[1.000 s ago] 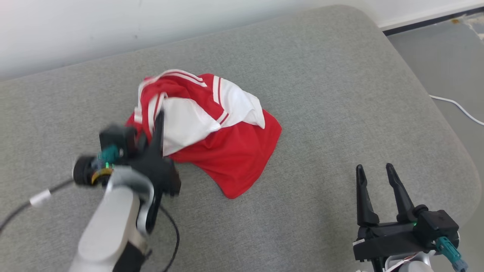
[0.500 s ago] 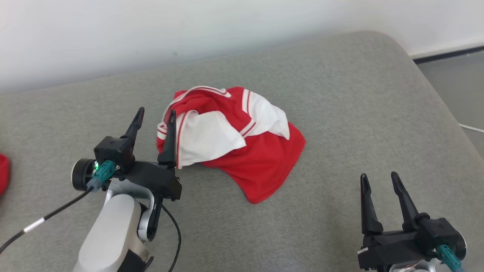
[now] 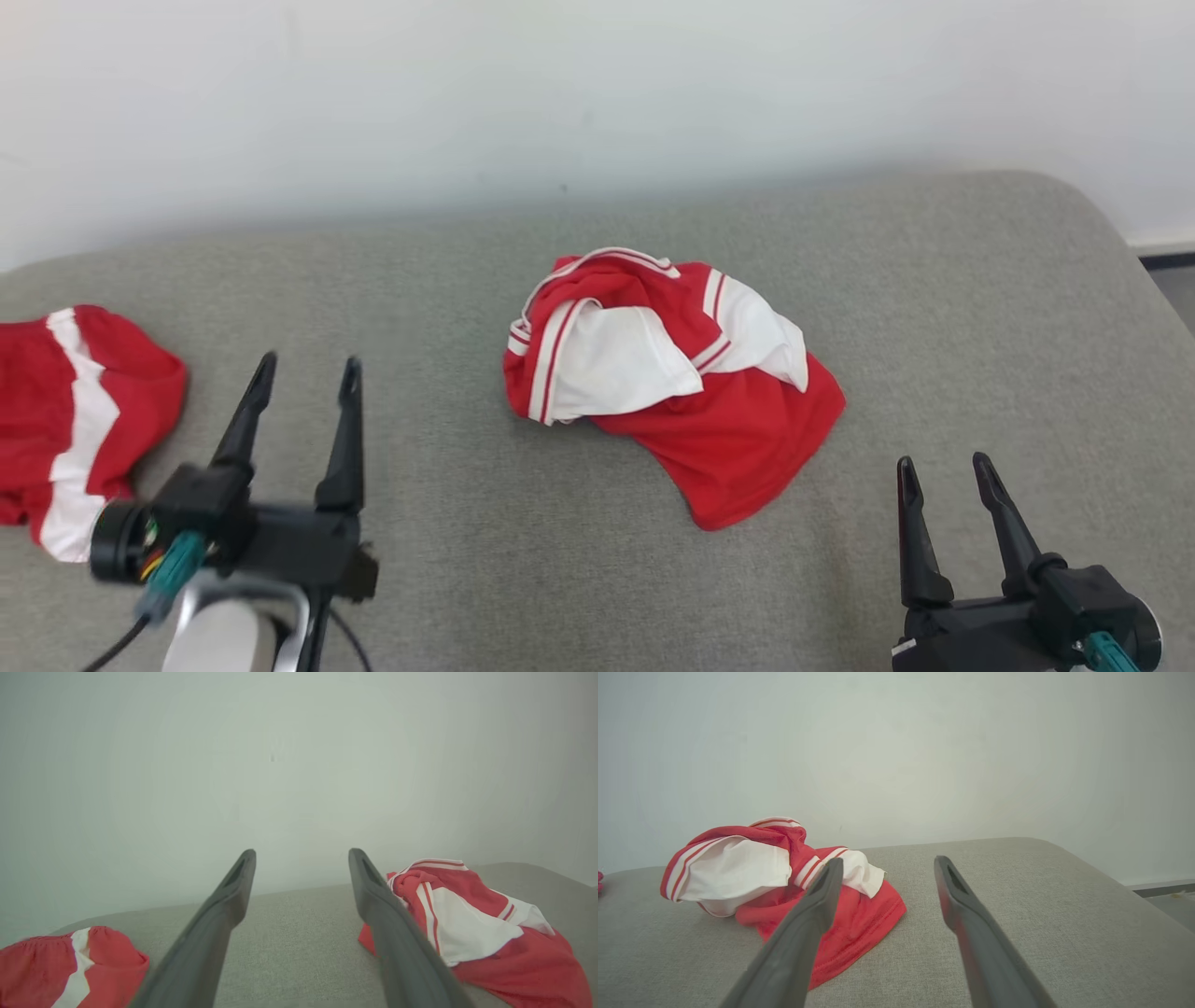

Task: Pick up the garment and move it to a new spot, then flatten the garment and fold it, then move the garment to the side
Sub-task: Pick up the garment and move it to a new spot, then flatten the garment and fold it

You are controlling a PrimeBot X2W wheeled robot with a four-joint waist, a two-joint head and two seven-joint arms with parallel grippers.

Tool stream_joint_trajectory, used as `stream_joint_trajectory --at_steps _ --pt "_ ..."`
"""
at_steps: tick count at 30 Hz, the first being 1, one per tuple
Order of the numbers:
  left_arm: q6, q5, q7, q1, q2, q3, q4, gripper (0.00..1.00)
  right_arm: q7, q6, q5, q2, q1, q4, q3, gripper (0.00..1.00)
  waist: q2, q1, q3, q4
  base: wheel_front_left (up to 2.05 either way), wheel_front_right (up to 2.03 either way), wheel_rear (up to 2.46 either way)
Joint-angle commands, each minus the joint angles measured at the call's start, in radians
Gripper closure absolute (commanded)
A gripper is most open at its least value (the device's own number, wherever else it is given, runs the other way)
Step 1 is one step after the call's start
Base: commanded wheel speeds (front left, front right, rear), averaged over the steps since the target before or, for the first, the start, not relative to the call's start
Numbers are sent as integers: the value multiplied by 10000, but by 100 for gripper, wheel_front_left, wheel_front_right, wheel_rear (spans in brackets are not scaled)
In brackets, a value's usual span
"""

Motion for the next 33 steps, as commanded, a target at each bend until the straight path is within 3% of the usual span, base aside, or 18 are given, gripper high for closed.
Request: stream_joint_trajectory --at_steps 1,10,17,33 --pt "34 62 -30 405 61 144 -207 0 -6 -21 -30 25 136 -31 13 0 1 1 -375 350 0 0 0" --pt "171 328 -32 2375 -59 909 -951 0 -6 -21 -78 25 373 -9 31 0 1 1 -645 535 0 0 0" --pt "-8 341 -33 3201 -273 1353 -945 0 -6 -21 -169 26 447 113 0 0 1 1 -780 630 0 0 0" --pt "-391 797 -34 3700 -814 1640 -831 0 -6 -21 -146 27 655 339 -137 0 1 1 -849 939 0 0 0"
